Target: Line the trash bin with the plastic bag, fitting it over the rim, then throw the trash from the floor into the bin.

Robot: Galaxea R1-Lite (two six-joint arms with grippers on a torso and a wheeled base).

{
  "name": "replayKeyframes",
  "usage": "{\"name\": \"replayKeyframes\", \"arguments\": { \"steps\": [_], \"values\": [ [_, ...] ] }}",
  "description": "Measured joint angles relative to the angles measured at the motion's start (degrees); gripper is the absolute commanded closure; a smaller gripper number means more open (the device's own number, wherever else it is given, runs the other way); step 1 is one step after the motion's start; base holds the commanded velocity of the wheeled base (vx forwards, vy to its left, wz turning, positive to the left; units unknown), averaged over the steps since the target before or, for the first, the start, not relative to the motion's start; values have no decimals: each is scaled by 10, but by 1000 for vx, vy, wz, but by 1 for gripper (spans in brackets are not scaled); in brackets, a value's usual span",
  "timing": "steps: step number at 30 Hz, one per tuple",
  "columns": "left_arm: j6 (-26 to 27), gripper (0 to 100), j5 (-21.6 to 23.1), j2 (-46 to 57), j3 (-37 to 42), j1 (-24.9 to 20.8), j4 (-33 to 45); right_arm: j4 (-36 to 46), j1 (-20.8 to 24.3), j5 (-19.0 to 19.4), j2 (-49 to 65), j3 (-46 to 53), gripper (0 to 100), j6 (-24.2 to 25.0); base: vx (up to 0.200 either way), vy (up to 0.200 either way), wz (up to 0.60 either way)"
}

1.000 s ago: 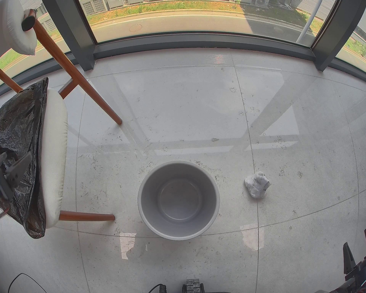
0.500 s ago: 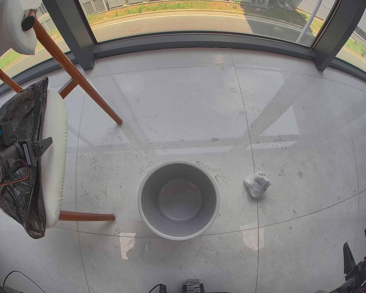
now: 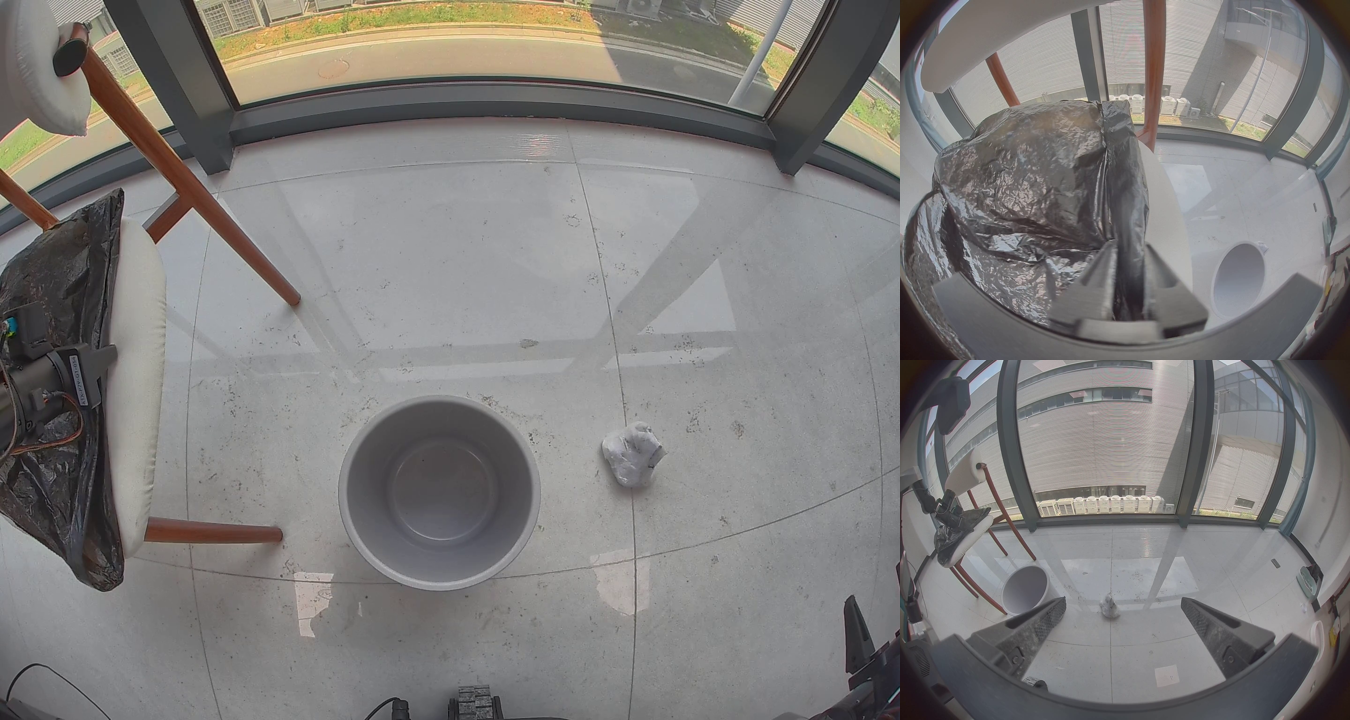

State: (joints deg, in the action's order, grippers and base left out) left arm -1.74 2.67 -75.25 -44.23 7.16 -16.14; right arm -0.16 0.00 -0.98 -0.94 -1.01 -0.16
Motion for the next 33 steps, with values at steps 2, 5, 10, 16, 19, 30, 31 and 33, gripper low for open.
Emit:
{"name": "replayKeyframes", "arguments": {
  "steps": [2, 5, 10, 16, 19, 30, 31, 33],
  "values": [
    [0, 100, 11, 0, -2, 0, 1, 0, 0, 0, 0, 0, 0, 0, 0, 0, 0],
    [-3, 100, 35, 0, -4, 2, 5, 0, 0, 0, 0, 0, 0, 0, 0, 0, 0],
    [-9, 100, 100, -1, -6, 33, 7, 0, 0, 0, 0, 0, 0, 1, 0, 0, 0],
    [-40, 100, 258, -4, -11, 119, 9, 0, 0, -1, 0, 0, 0, 1, 0, 0, 0],
    [-85, 100, 347, -7, -14, 159, 8, 0, 0, -1, 0, 0, 0, 1, 0, 0, 0],
    [-464, 100, 587, 1, -39, 266, -46, 0, 0, -1, 0, 0, 0, 0, 0, 0, 0],
    [-490, 100, 606, 6, -39, 270, -61, 0, 0, -1, 0, 0, 0, 0, 0, 0, 0],
    [-529, 100, 649, 19, -28, 273, -99, 0, 0, -1, 0, 0, 0, 0, 0, 0, 0]
  ]
}}
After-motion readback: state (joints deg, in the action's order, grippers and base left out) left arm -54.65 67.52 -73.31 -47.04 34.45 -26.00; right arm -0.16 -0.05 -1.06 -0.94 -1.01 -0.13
